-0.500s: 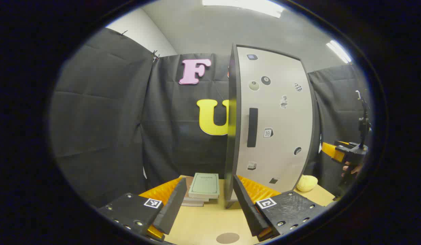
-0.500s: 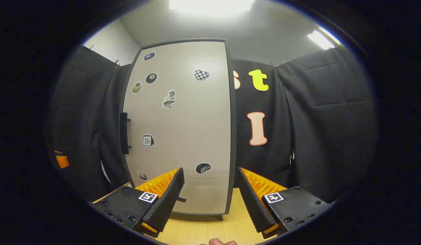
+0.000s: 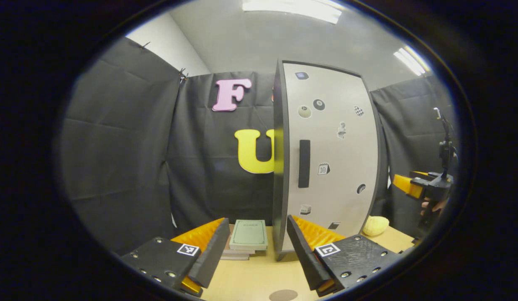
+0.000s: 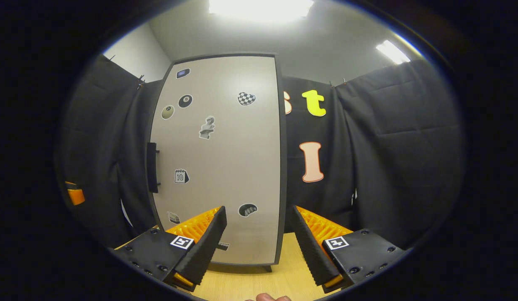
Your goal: Open the cabinet door with the right hand, grasp the bottle in the cabinet with the left hand and place it on the coaster, then close the cabinet door with the right hand.
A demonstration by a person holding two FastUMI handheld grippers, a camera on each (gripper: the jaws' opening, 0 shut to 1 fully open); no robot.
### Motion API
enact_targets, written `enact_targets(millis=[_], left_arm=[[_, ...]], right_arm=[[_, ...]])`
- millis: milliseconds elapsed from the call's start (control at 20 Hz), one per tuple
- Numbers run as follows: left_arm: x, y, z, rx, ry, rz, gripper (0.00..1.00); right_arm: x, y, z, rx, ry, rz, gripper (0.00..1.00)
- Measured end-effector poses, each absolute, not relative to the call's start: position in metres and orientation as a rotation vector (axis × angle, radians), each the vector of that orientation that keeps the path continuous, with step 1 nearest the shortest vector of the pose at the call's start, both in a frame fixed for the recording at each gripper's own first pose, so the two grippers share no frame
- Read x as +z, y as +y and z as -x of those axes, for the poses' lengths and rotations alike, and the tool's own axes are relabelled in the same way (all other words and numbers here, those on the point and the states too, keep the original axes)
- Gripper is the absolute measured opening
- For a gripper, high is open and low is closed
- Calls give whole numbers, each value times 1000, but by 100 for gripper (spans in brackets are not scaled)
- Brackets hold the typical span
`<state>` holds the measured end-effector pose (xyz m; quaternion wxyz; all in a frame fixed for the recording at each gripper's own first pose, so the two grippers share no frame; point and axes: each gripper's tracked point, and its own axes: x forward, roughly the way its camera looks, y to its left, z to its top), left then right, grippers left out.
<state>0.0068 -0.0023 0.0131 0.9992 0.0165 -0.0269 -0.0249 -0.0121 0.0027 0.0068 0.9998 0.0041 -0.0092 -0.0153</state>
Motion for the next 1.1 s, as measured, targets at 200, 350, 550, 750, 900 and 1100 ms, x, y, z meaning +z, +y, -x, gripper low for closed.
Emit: enact_targets(millis=[200,350,550,750,900,1100], left_arm=[[1,-1,-13,-61,-49,-40,87],[-16,-3,-15,-78,-23,-38,82],[-31,-3,-17,-94,-2,-25,82],[-47,8,-12,-74,7,-19,82],[-67,15,-5,-61,32,-18,82],[-94,15,2,-67,80,-3,85]], right_arm=[[4,6,16,-40,-6,-5,98],[0,7,19,-51,0,1,97],[-4,6,22,-68,14,-10,97],[4,7,21,-78,9,-29,98],[21,5,15,-92,-2,-27,97],[46,13,0,-73,9,-47,97]])
